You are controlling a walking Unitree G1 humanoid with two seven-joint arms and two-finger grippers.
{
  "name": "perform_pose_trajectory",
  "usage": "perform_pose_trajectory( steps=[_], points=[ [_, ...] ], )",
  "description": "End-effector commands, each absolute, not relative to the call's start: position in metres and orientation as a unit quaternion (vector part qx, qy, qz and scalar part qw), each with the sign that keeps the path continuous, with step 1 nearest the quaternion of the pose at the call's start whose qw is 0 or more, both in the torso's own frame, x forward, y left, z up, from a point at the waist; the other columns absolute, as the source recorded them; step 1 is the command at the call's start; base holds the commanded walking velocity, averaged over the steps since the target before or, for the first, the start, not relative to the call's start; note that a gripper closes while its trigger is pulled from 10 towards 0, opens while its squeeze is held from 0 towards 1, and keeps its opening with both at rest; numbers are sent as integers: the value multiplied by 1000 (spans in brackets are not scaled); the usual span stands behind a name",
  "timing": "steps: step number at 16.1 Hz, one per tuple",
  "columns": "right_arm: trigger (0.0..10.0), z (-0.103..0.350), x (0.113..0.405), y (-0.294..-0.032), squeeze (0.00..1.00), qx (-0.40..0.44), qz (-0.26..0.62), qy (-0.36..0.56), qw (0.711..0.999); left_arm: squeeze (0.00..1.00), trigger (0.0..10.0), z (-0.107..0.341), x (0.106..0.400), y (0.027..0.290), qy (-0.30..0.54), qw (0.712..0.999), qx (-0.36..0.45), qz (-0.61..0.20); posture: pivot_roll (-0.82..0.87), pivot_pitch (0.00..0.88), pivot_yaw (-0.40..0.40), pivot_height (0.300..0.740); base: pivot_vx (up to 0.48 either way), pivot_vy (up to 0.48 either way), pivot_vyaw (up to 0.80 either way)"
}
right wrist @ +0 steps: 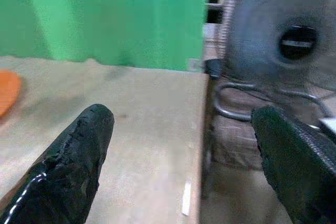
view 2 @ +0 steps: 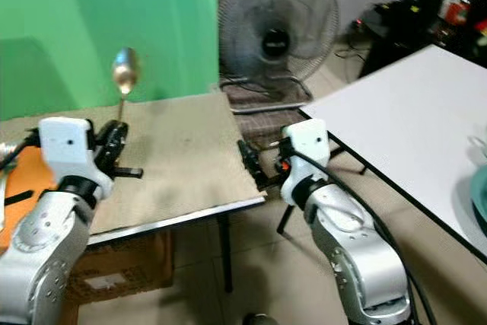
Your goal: Setting the table
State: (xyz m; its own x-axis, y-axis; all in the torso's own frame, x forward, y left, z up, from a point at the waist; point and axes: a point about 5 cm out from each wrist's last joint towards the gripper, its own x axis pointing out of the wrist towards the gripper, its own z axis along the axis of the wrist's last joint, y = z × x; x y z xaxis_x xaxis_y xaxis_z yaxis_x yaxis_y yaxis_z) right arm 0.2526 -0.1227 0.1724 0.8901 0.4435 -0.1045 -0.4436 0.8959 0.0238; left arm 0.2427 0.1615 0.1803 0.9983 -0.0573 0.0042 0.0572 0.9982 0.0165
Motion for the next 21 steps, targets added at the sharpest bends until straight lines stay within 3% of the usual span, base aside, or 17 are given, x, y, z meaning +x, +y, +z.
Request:
perform_pose_trajectory(
  steps=[1, 6, 9, 17, 21],
  points=[
    [10000, 174, 255, -121, 0, -1, 234, 50, 971, 0, 10000, 182, 240, 160, -4, 999, 14, -30, -8, 0, -16, 740, 0, 0, 0],
    [10000, 173, 254, -123, 0, 19, 213, 58, 975, 0, 10000, 183, 244, 162, -2, 998, 51, -39, -21, 0, 0, 740, 0, 254, 0],
    [10000, 172, 253, -128, 0, 10, 193, 64, 979, 0, 10000, 182, 247, 162, 4, 998, 53, -42, -30, 0, 18, 740, 0, -434, 0],
    [10000, 176, 255, -130, 0, -2, 181, 55, 982, 0, 10000, 184, 252, 163, 4, 999, 30, -42, -39, 0, 29, 740, 0, 0, 0],
    [10000, 178, 256, -130, 0, 1, 179, 52, 983, 0, 10000, 186, 254, 161, -1, 998, 37, -50, -39, 0, 27, 740, 0, 0, -800]
  ],
)
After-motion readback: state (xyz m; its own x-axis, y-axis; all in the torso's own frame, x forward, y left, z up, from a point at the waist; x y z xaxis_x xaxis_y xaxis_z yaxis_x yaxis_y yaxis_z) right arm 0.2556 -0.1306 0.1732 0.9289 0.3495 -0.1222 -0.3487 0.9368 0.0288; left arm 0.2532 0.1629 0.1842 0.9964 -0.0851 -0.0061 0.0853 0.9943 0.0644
